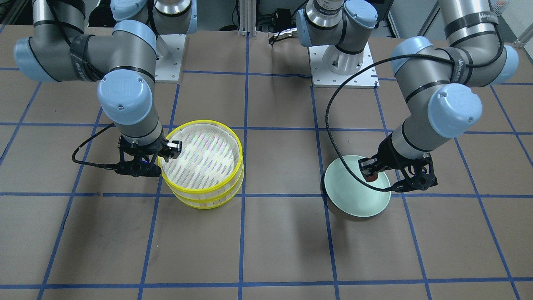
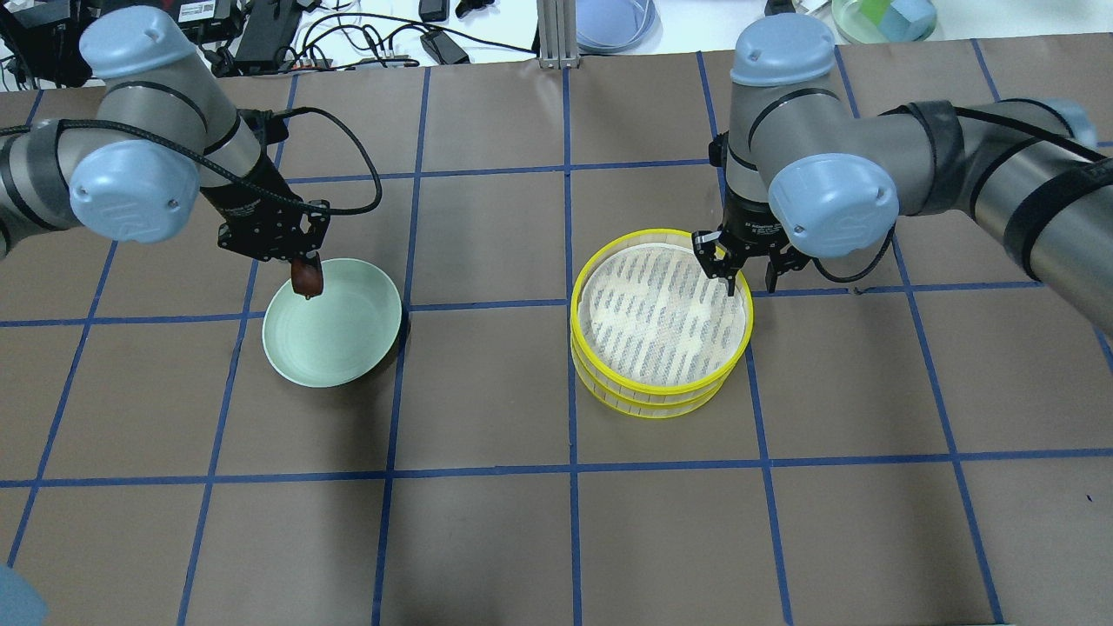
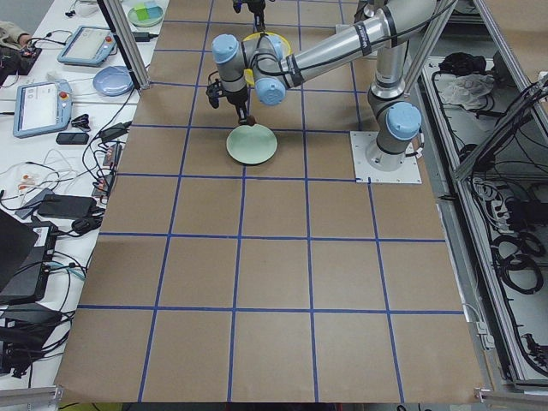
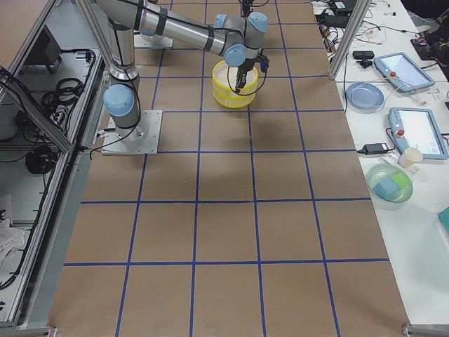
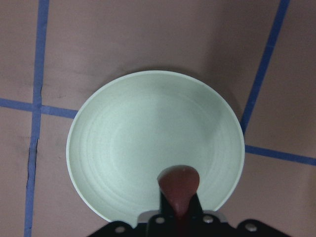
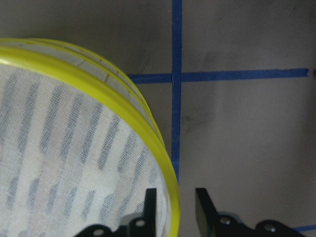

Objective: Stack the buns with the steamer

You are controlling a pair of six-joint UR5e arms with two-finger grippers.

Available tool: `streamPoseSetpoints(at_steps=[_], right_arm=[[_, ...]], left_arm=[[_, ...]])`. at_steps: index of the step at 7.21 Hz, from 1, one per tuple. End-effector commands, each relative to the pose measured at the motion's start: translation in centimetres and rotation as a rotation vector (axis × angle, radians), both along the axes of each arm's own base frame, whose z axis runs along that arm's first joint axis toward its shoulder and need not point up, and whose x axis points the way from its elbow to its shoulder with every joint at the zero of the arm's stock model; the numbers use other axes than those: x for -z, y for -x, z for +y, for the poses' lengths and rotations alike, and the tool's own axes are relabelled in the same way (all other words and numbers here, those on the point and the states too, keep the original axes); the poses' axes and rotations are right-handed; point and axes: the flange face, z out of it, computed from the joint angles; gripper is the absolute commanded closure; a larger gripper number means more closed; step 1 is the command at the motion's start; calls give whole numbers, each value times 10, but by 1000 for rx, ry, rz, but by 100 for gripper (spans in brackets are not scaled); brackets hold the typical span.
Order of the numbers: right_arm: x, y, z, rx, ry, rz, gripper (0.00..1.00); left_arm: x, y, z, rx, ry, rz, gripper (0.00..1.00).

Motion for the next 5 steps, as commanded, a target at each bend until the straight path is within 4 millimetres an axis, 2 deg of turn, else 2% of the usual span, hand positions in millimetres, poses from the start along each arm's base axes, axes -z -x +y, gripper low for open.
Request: streamPoseSetpoints(at_steps=[1,2,4,5], right_arm=[[-59,-1,0,3,139,-23,1],[-89,0,8,5,194,-31,0],[-164,-3,18,8,225,-83,0],[-207,-4,15,6,259,-89,0]], left_arm=[[-66,69,25,-19,46,-19,100],[-85,110,43,-41,77,-20,100],[-84,186,70,-67,82,-17,100],[-85,225,78,-94,115,-3,100]])
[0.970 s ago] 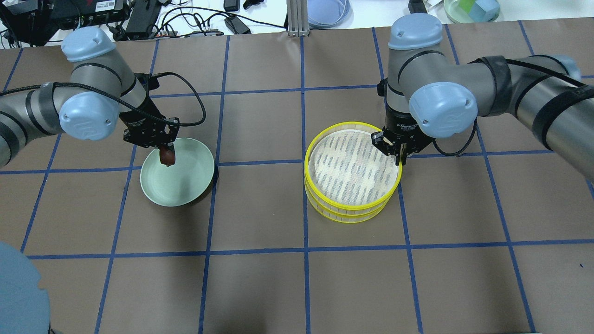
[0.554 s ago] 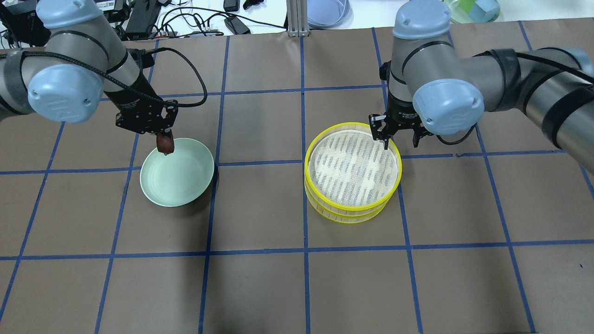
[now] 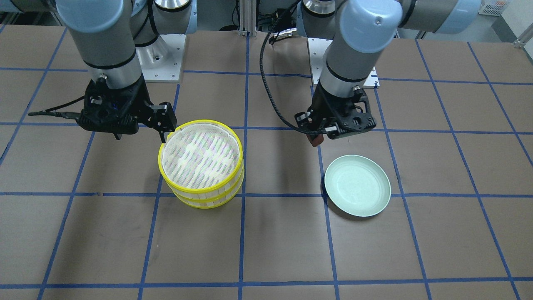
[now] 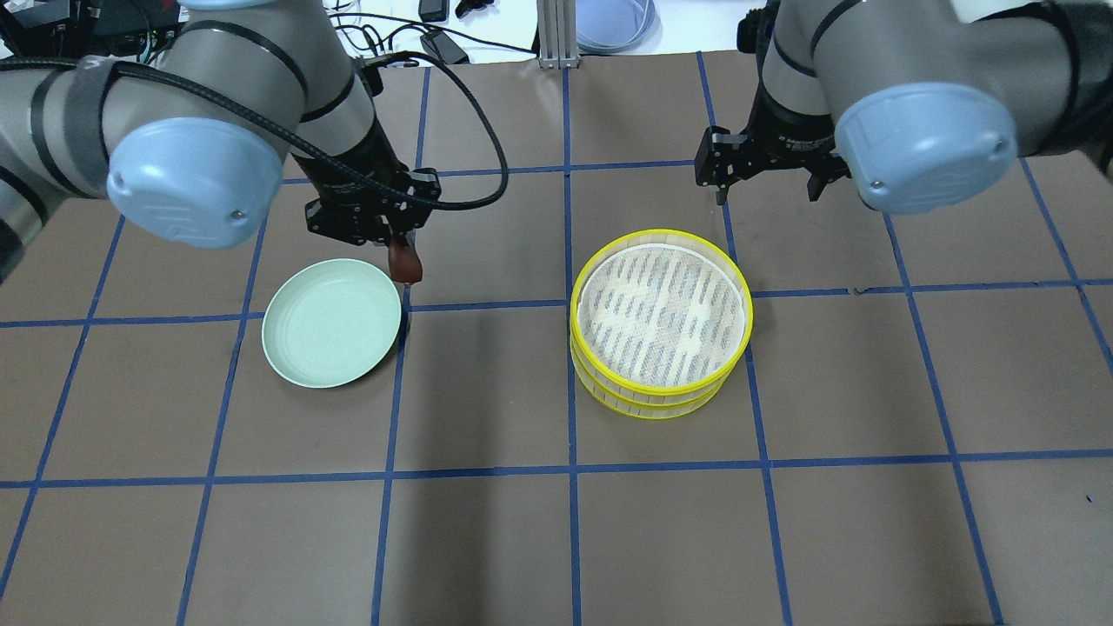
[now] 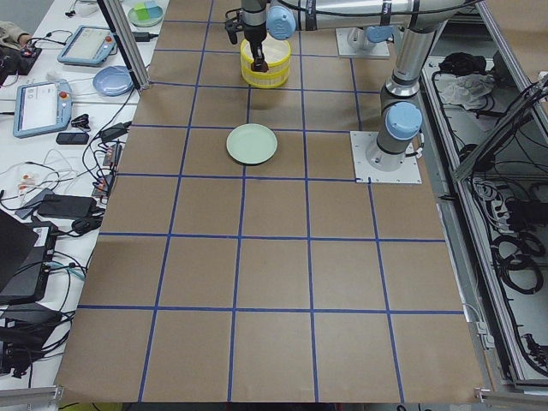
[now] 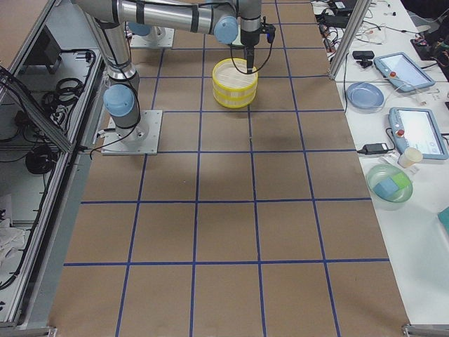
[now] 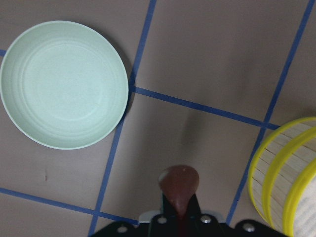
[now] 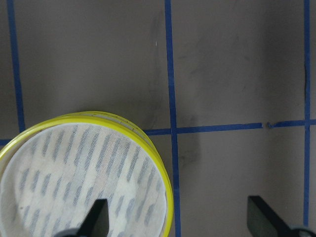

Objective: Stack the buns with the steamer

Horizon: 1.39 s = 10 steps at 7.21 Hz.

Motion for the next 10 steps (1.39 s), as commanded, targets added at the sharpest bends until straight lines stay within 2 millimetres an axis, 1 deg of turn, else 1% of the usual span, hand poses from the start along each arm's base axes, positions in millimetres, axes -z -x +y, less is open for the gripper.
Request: streamPoseSetpoints(at_steps=[1,2,3,4,5,6,7,8,10], right_arm=[[-77,-2,5,-2,33,-35,0],[-93,0,7,2,58,-58,0],[-99,3,11,8,66,-57,0],[-98,3,11,8,62,-60,0],[-95,3,13,7,41,-56,0],[-94,4,16,1,27,-48,0],[-96,4,22,-2,32,-45,0],[-95,4,23,-2,30,-45,0],[-95,4,23,-3,29,-45,0]], left_arm=[[-1,78,26,-23,49,28,100],[0,101,31,-38,78,74,100],[9,121,27,-59,87,148,100],[23,143,27,-51,107,165,100],[41,168,30,-9,116,173,100],[65,179,28,1,87,158,100],[82,195,27,19,99,167,95],[94,204,29,35,99,158,23],[96,204,29,48,95,154,14]])
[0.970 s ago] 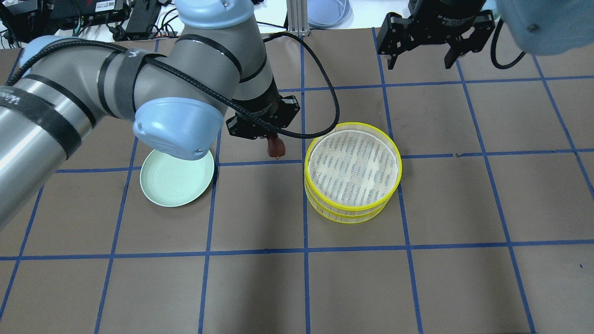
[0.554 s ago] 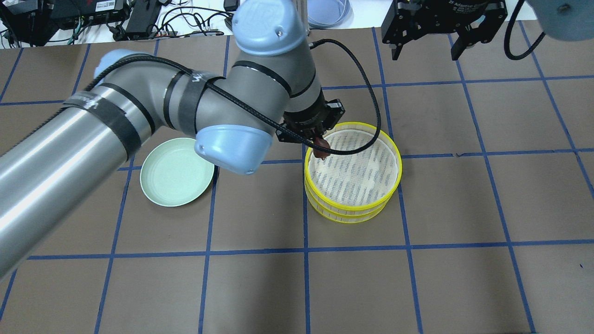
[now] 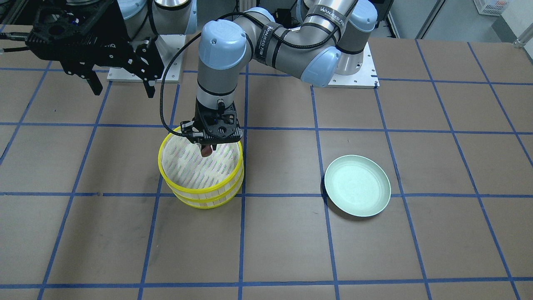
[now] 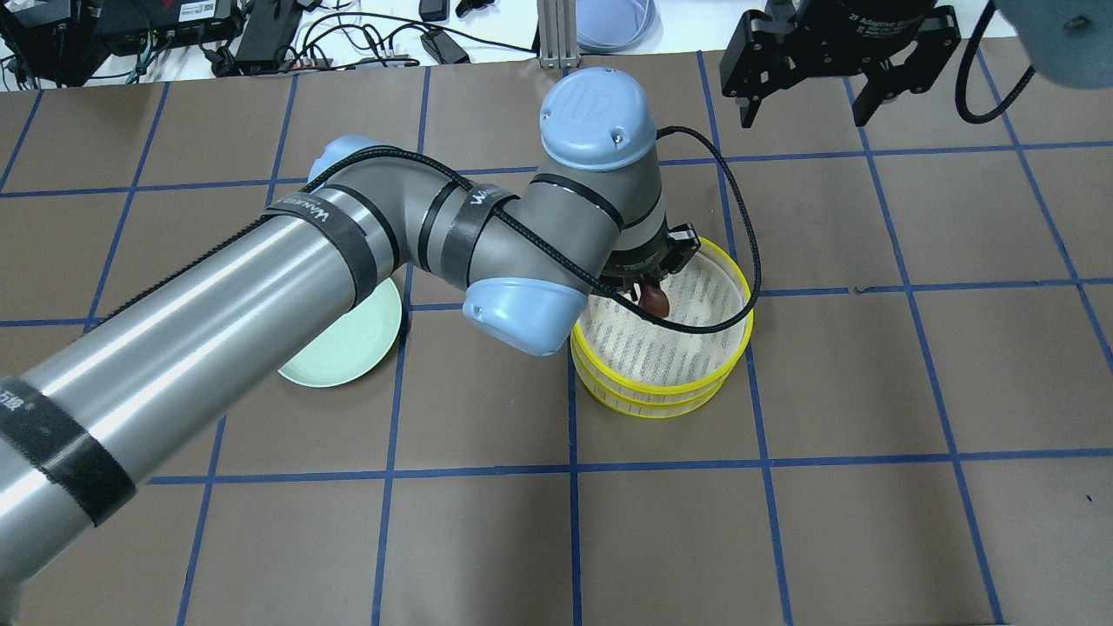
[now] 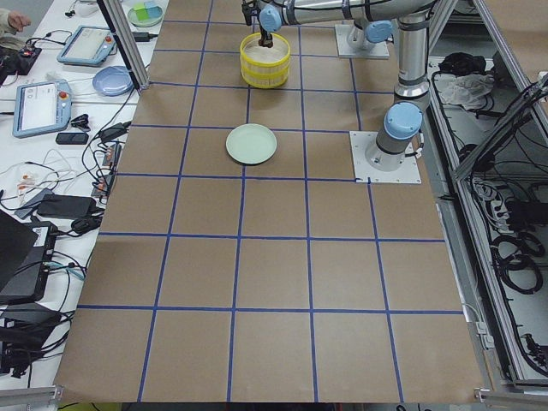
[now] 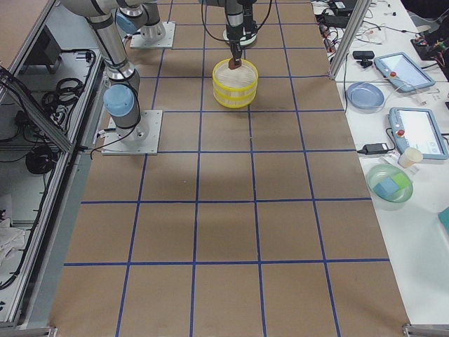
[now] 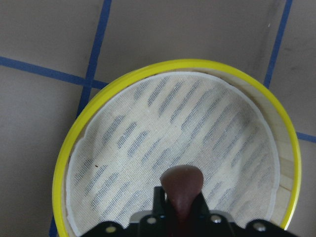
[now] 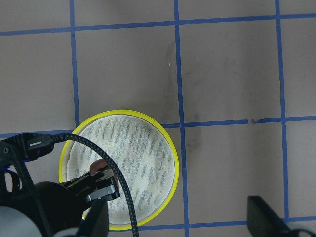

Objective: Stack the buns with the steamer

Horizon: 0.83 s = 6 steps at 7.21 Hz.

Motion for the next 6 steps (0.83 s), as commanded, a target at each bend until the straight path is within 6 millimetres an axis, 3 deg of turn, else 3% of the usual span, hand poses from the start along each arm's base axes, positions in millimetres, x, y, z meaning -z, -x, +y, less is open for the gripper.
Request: streamPoseSetpoints(at_steps=[1,4,6], right_arm=[[0,0,1,-1,-1,1,0],[1,0,0,-2,-1,0,0],[2,0,0,-2,-4,2,0]], left_arm=[[1,1,1,10,5,-2,14],[-16,-10,-4,42,38,1,12],[-41,-45,-22,9,72,12,4]])
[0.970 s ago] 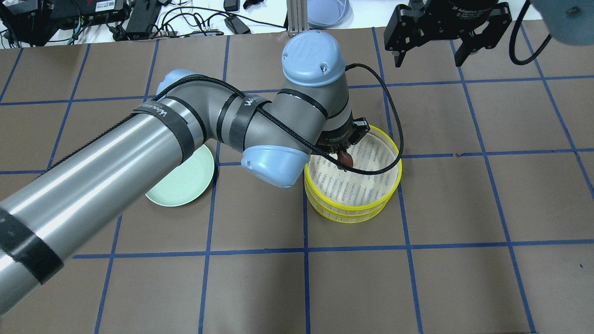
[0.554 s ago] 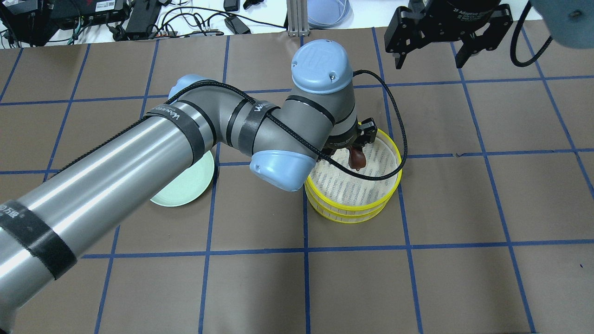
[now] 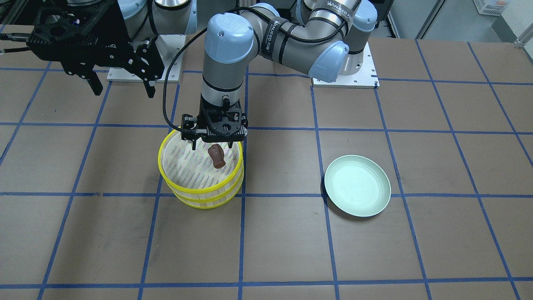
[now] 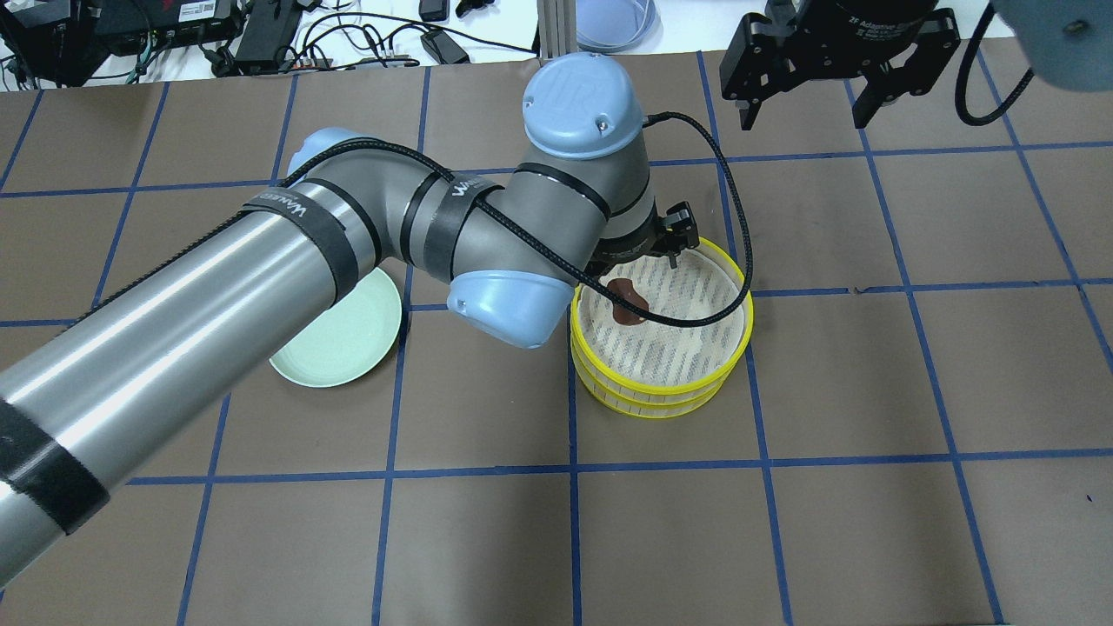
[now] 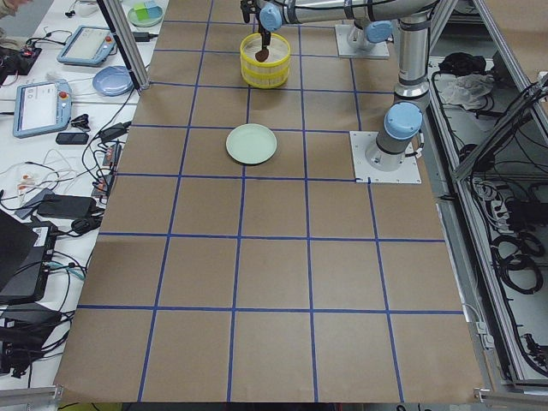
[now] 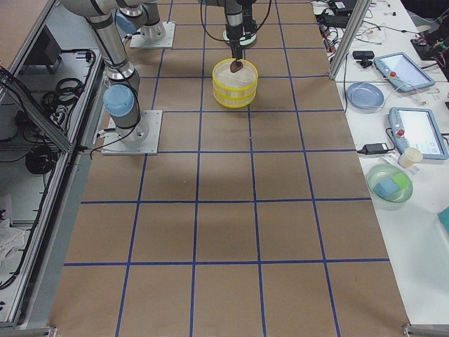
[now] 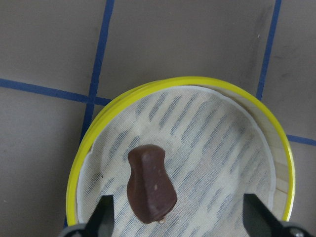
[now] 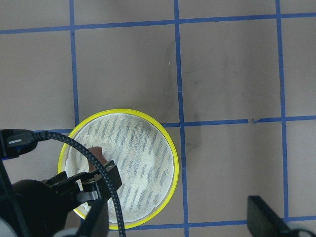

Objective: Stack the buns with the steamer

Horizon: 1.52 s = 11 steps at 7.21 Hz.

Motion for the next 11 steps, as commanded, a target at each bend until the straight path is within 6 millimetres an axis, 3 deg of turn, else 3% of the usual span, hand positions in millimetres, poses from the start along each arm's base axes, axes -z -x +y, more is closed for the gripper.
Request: streamPoseSetpoints(at_steps=[1,2,4,6,7,9,11], right_arm=[[1,0,0,0,-2,1,0],[1,0,0,-2,-2,1,0],[6,0,1,-2,-10,-3,0],[7,0,1,-3,-11,0,0],[7,-1,0,-5,-10,-4,0],[8,0,0,-4,-11,-1,0],[7,0,0,-4,-10,-4,0]], left_arm=[[-37,-51,-20,5,42,0,3],[-59,-85,-26,51,57,-21,3],[-128,-168,-37,141,80,-66,3],[-187,-244,-31,191,75,-162,1],[-212,-269,-22,203,85,-203,1],[-236,-284,-9,175,102,-210,1],[-230,-286,-11,171,90,-212,1]])
